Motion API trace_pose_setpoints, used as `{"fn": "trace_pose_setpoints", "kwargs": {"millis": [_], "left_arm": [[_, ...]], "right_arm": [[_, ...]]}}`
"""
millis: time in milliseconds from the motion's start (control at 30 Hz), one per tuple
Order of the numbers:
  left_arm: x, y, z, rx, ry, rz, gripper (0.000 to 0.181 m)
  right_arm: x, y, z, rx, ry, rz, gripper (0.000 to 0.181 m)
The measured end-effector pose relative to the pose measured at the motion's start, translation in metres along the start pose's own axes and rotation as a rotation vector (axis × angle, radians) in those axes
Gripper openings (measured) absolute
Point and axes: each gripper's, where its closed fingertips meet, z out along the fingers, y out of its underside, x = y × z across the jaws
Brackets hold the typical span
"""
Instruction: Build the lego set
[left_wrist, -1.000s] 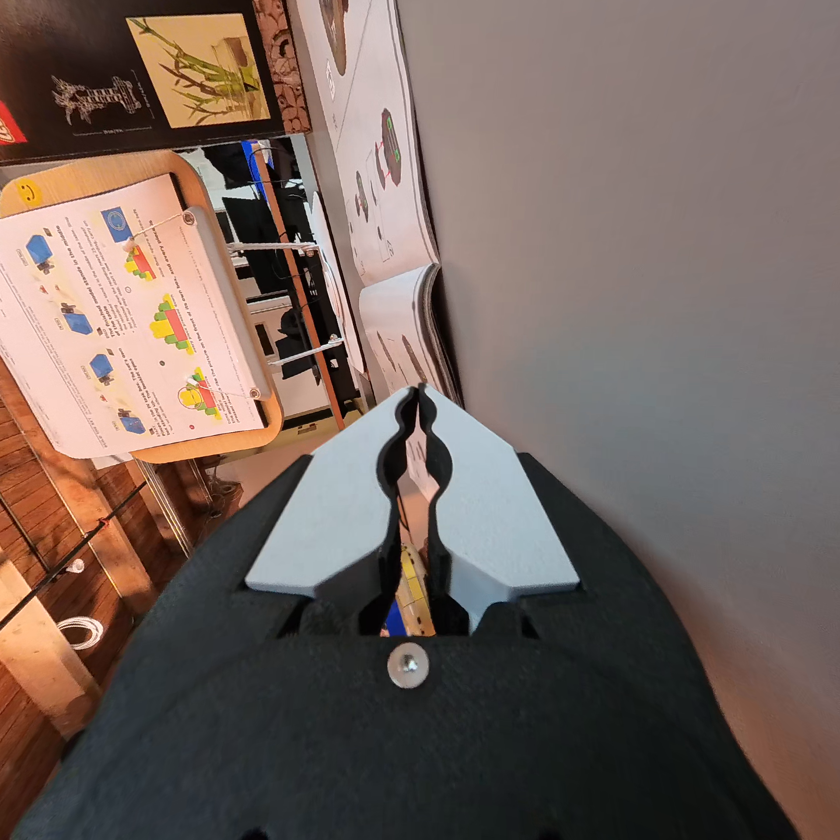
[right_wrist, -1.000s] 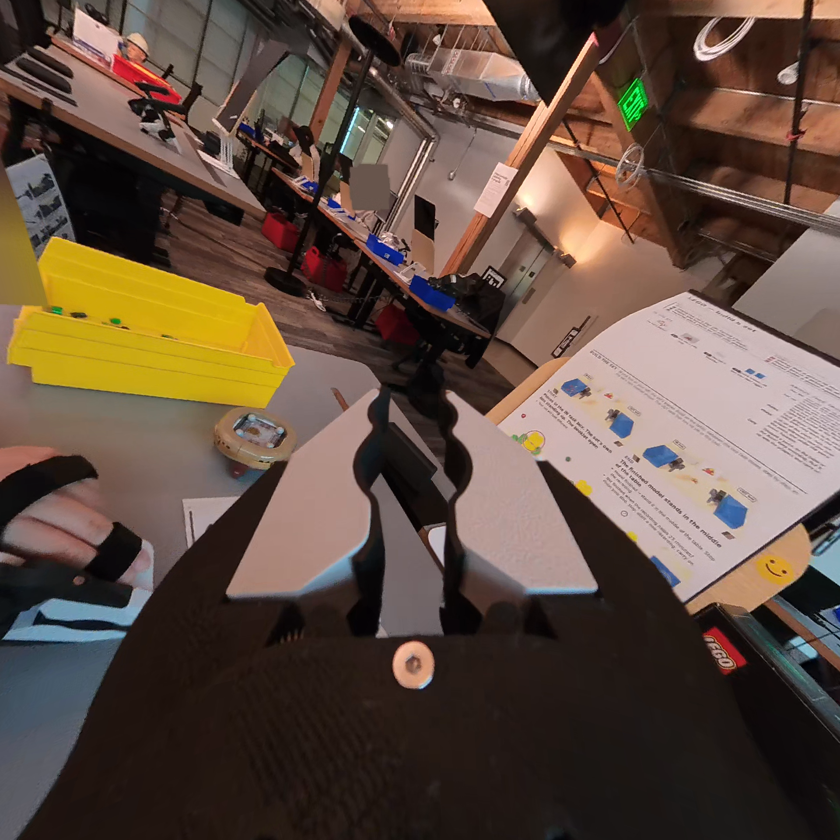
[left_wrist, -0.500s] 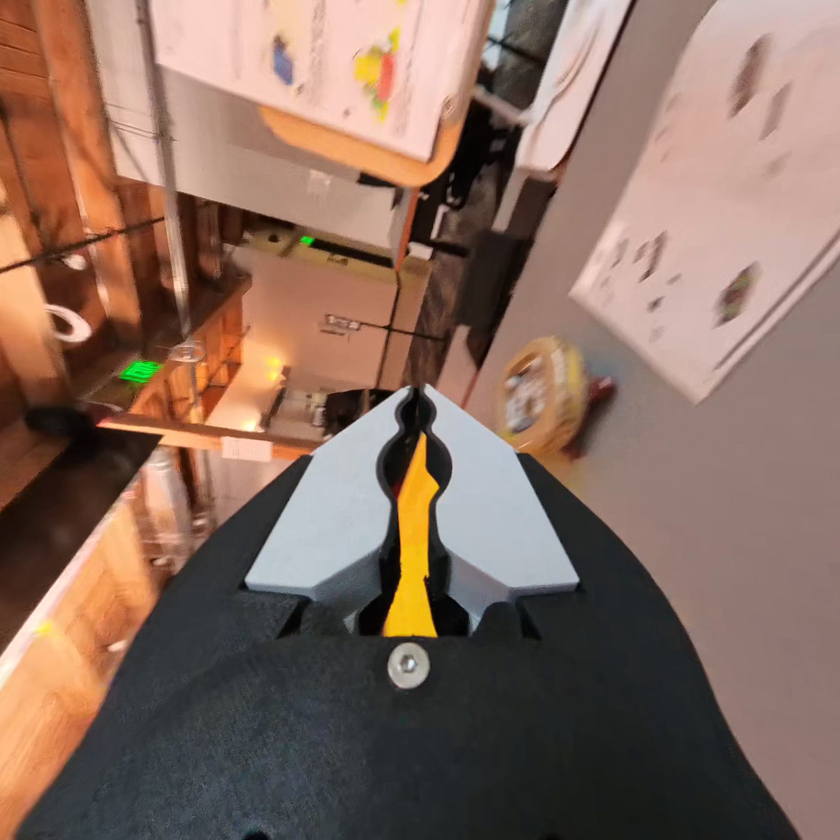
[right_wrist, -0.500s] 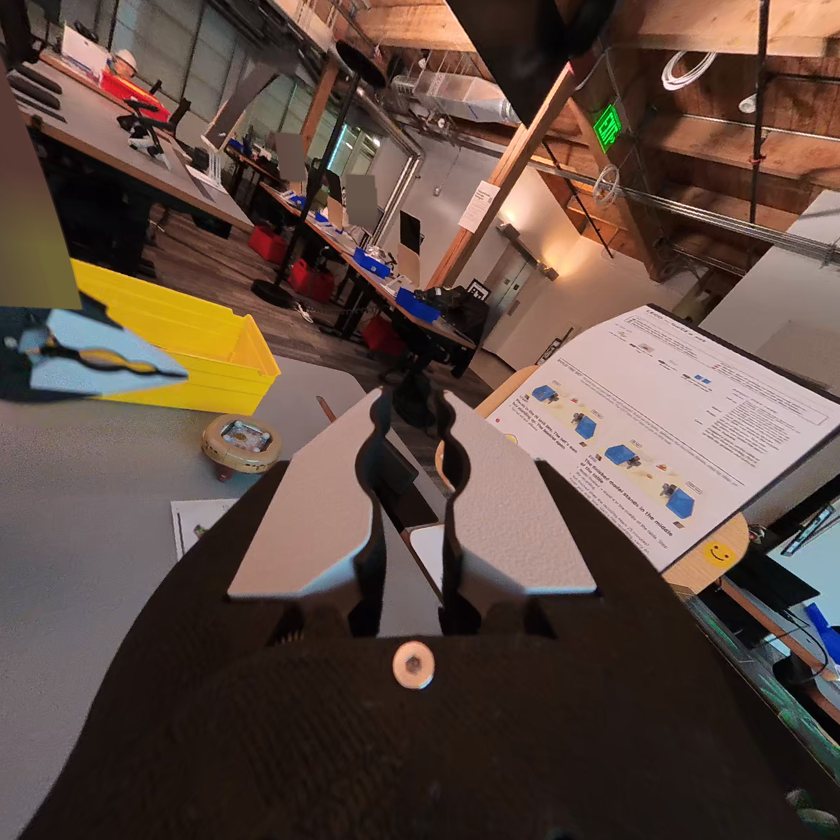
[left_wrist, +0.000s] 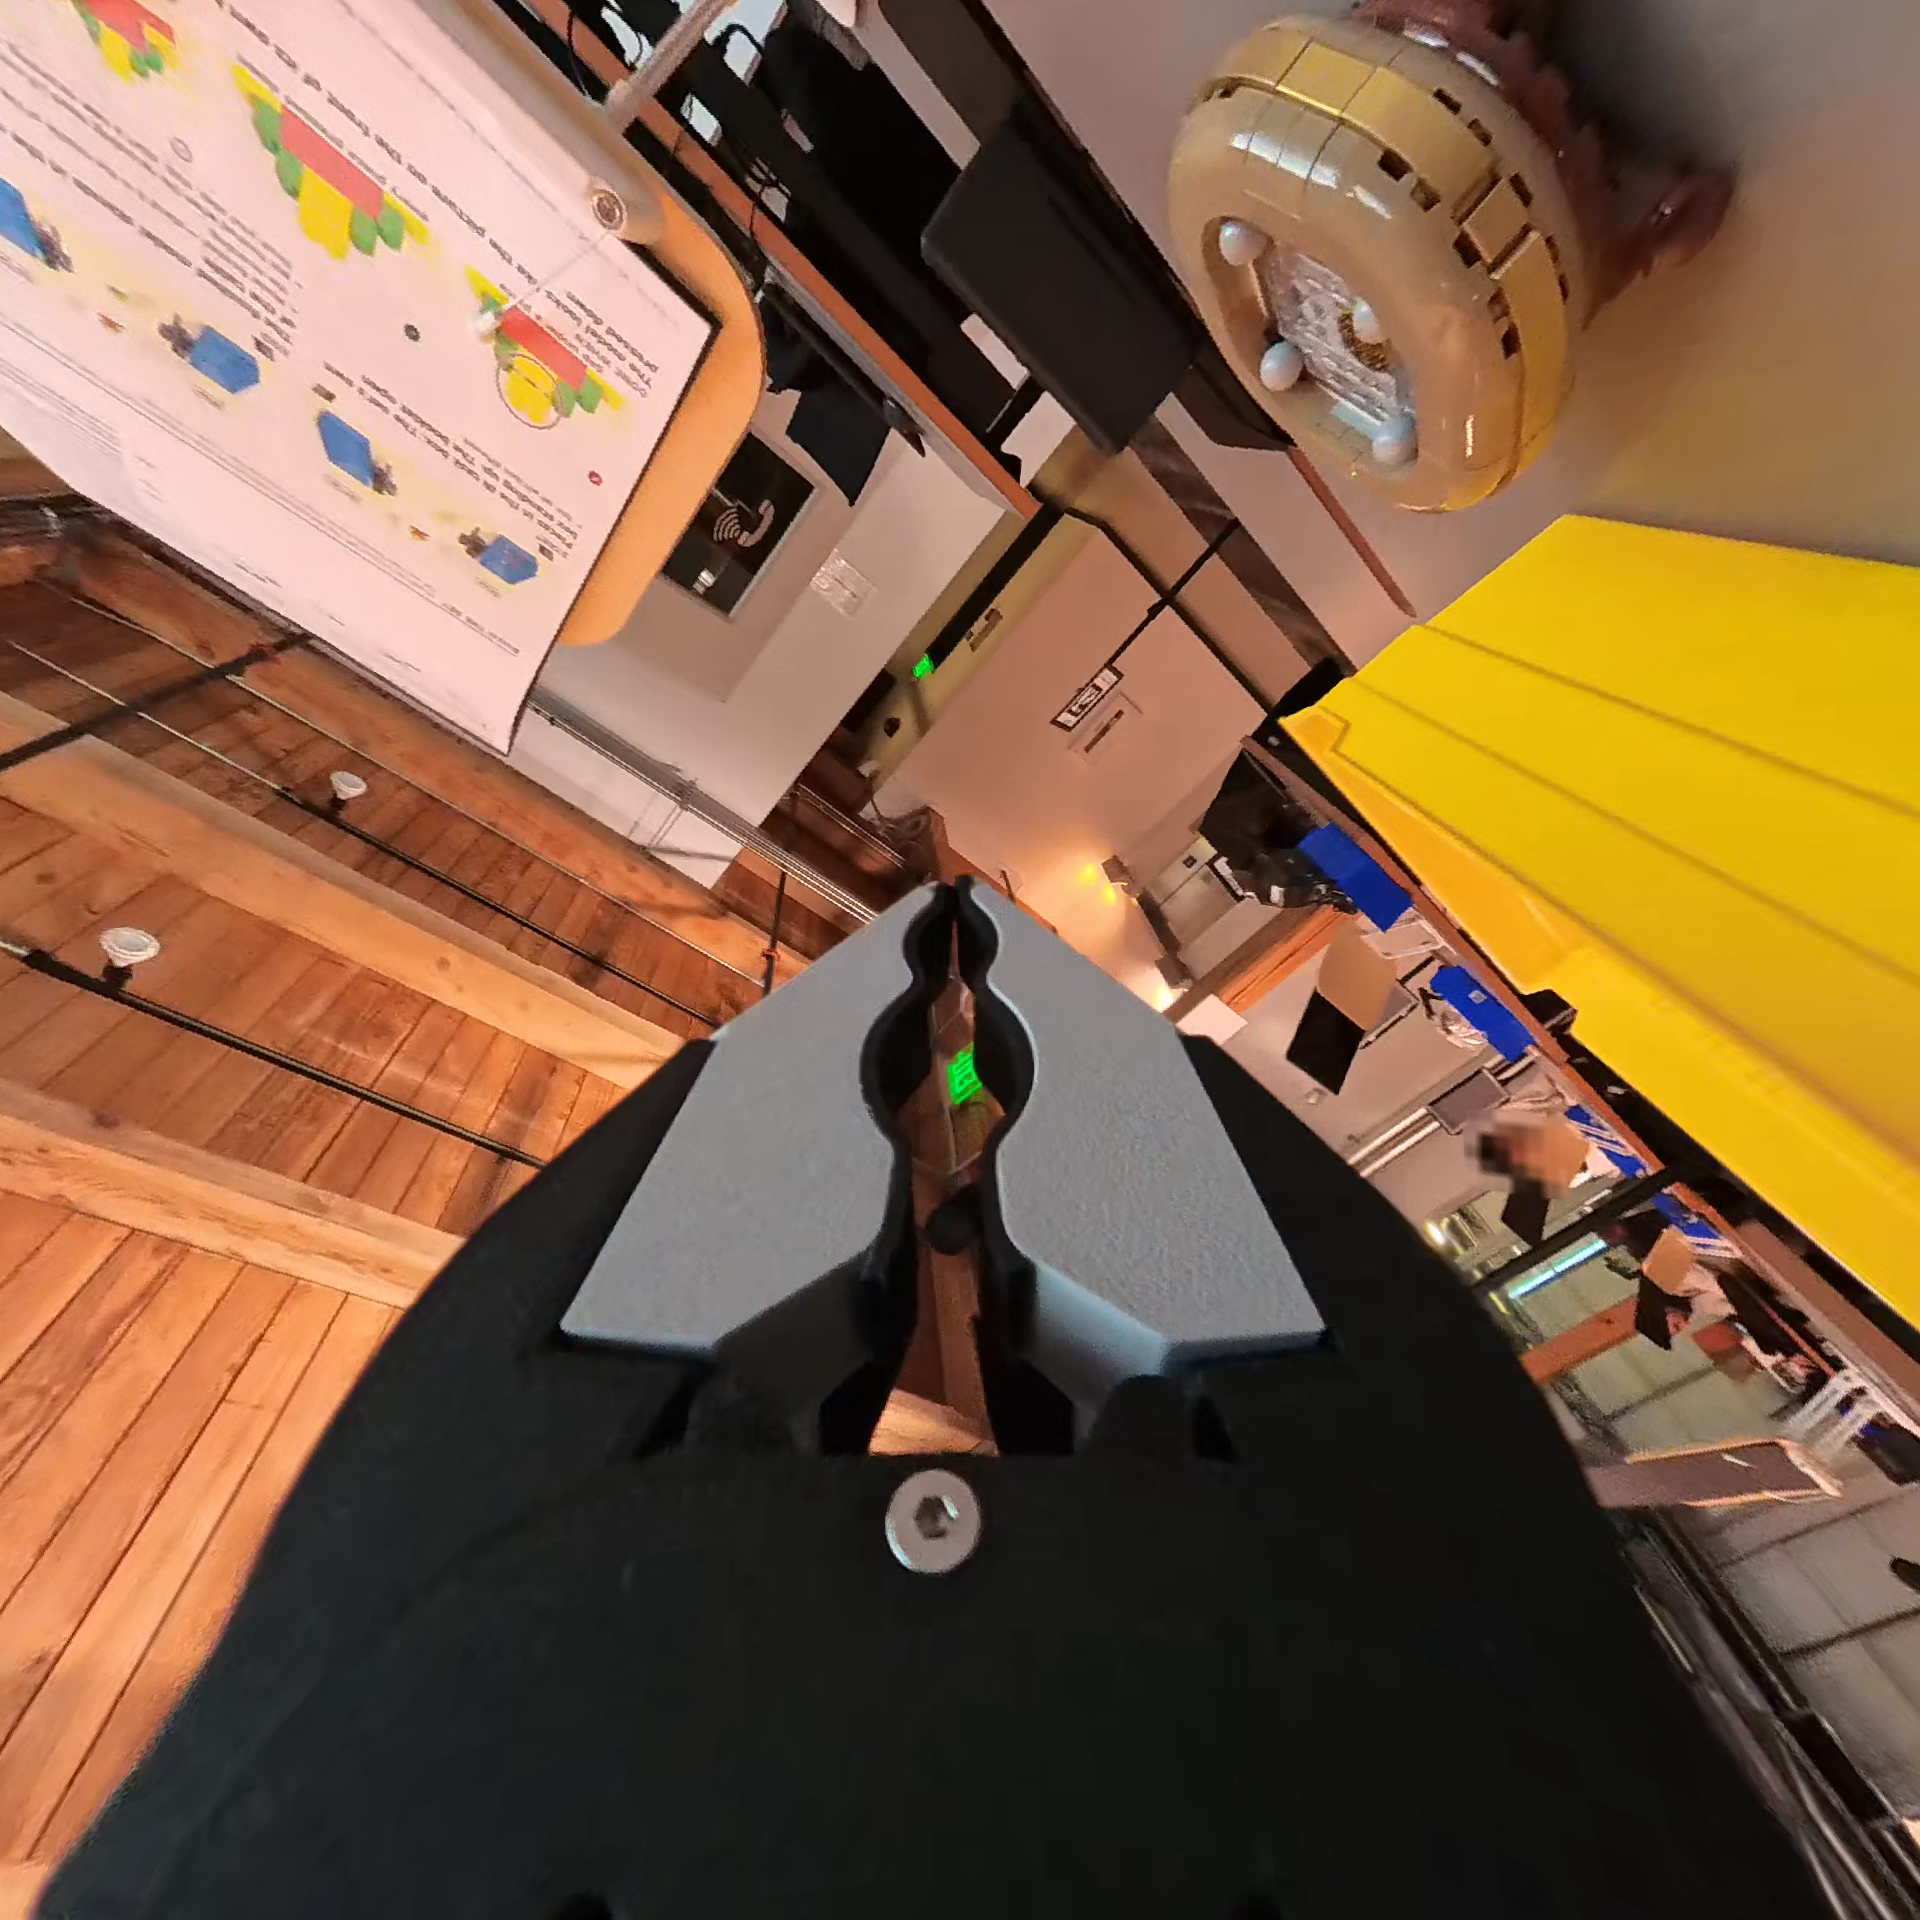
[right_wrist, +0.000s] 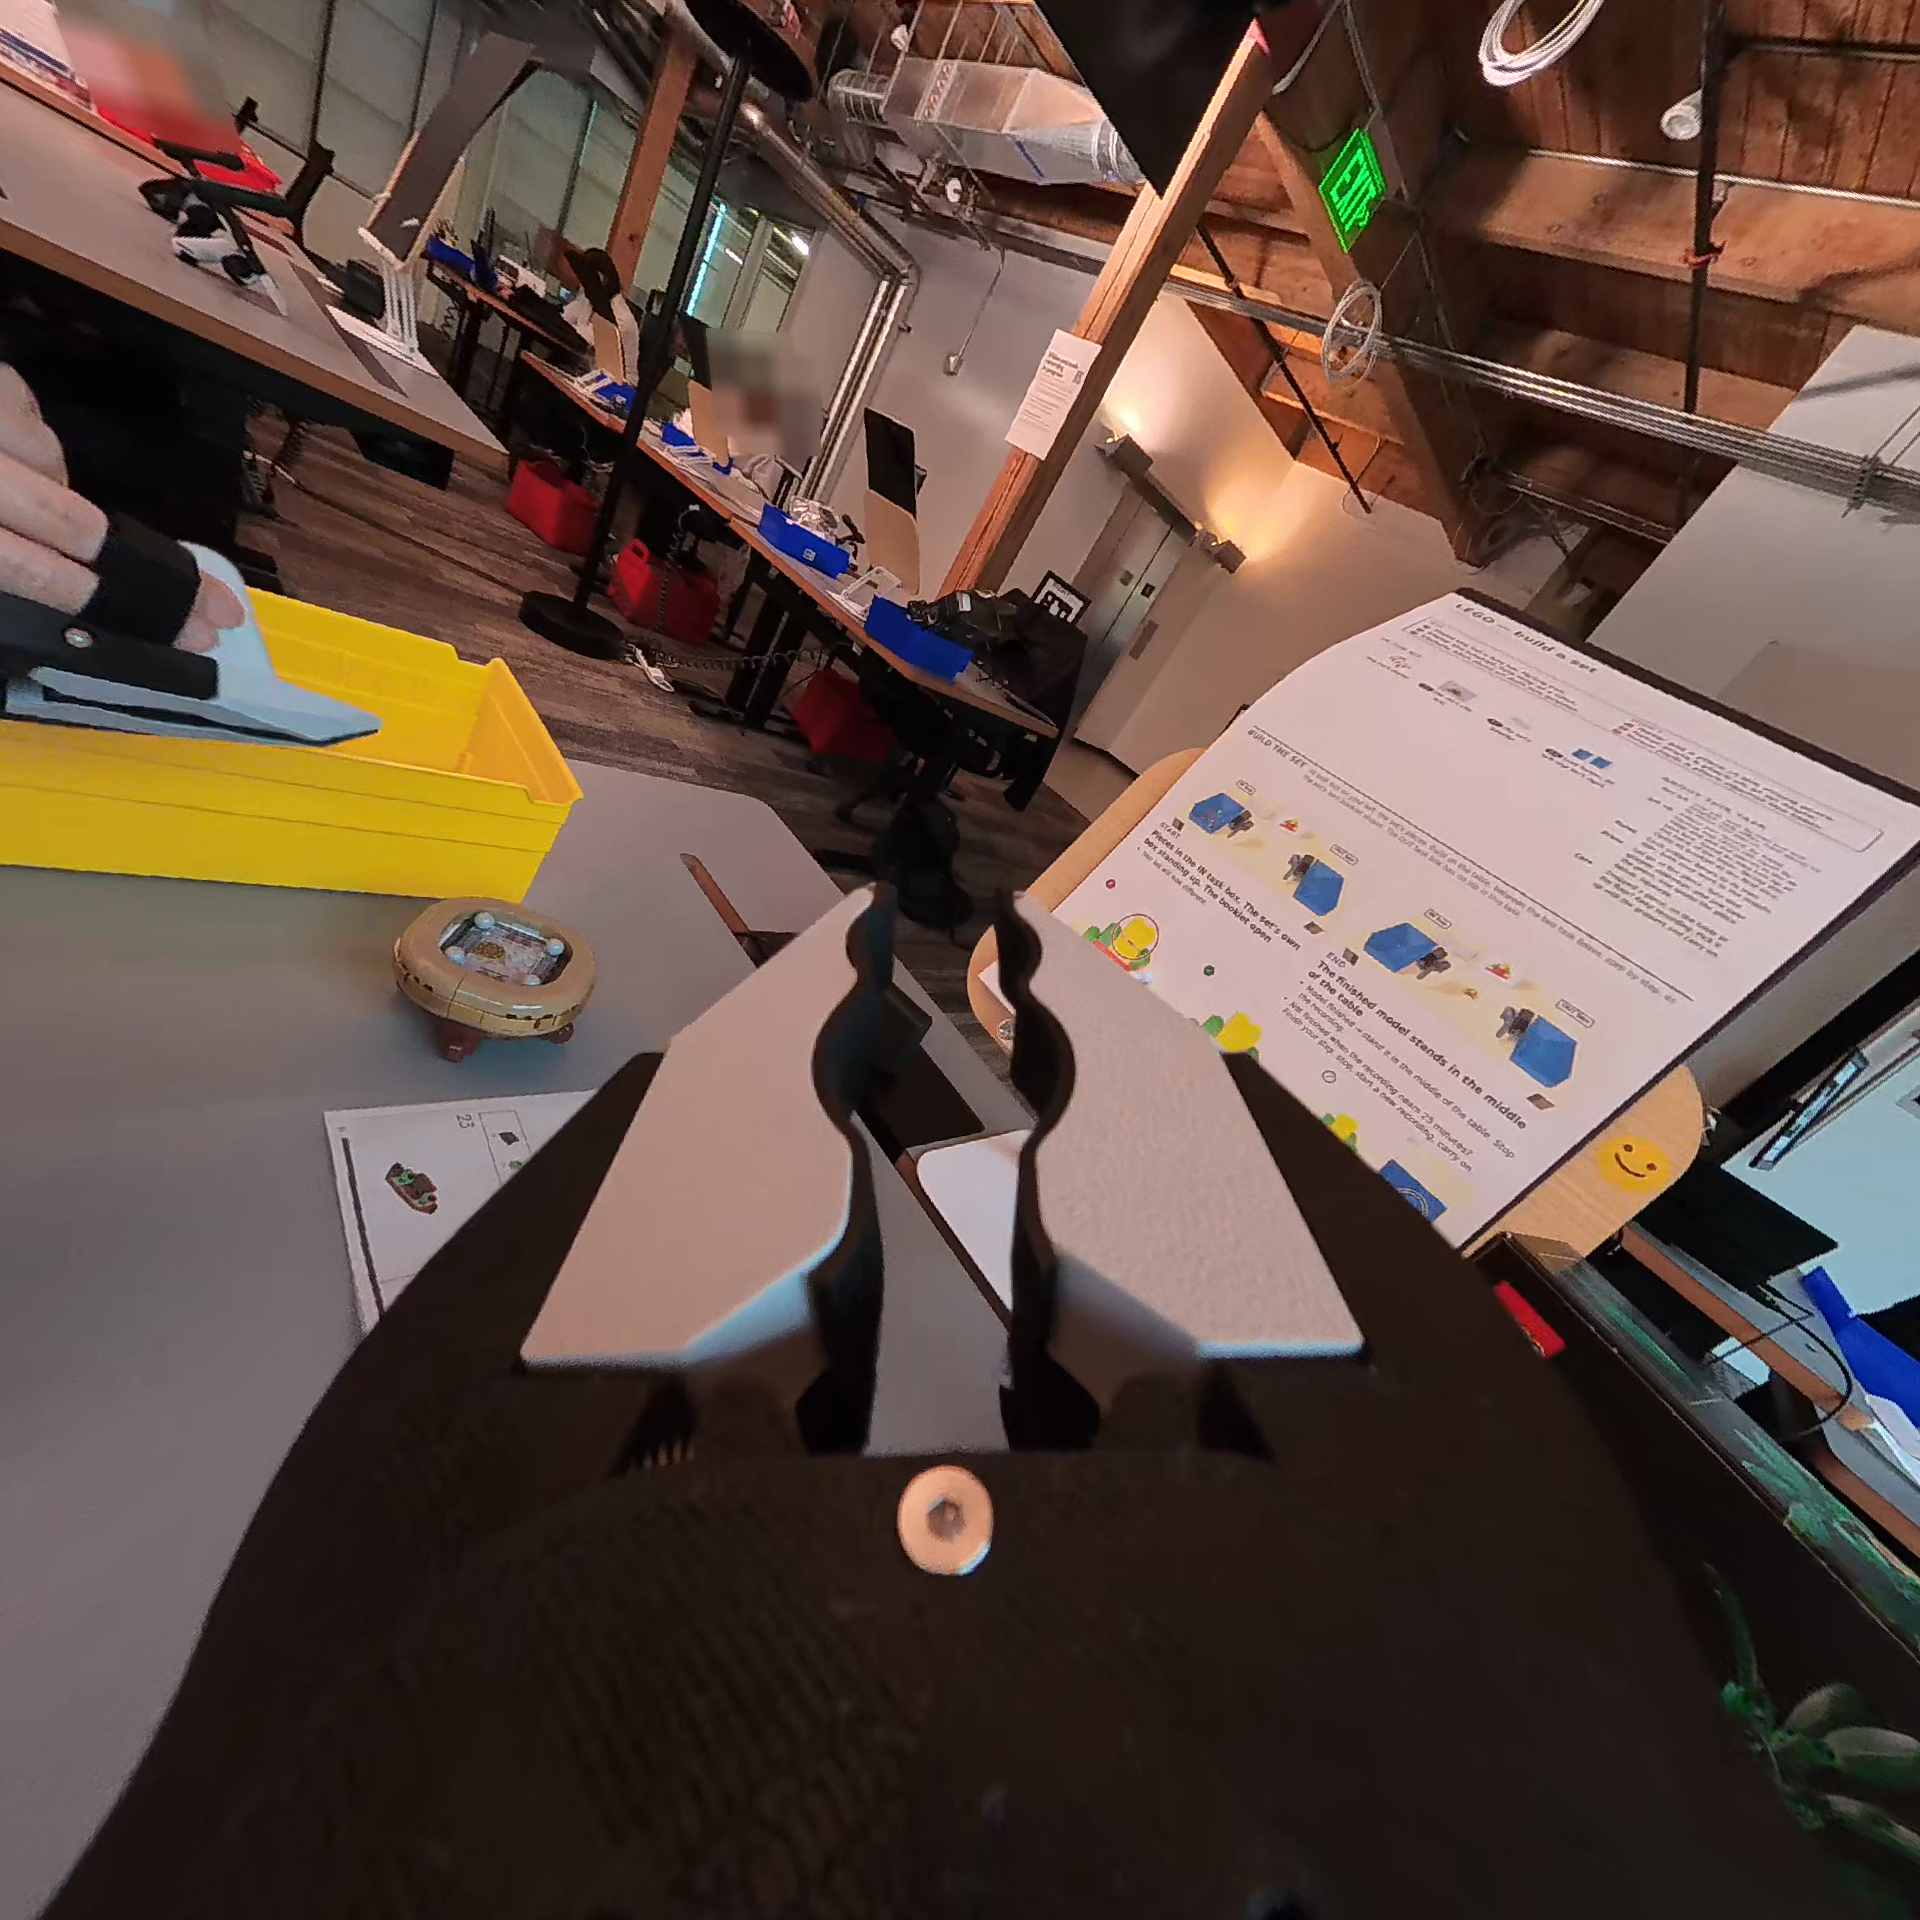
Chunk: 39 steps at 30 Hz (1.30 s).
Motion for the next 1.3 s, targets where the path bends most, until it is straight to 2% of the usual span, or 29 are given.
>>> {"fn": "trace_pose_setpoints", "kwargs": {"millis": [467,600,1300], "left_arm": [[0.001,-0.003,-0.001,0.007,0.002,0.034,0.000],[0.005,-0.001,0.001,0.001,0.006,0.046,0.000],[0.006,0.001,-0.001,0.002,-0.006,0.073,0.000]], "right_arm": [[0.003,0.002,-0.001,-0.007,0.016,-0.020,0.018],[0.000,0.007,-0.001,-0.031,-0.012,-0.009,0.010],[-0.009,0.014,0.009,-0.065,-0.019,-0.072,0.011]]}}
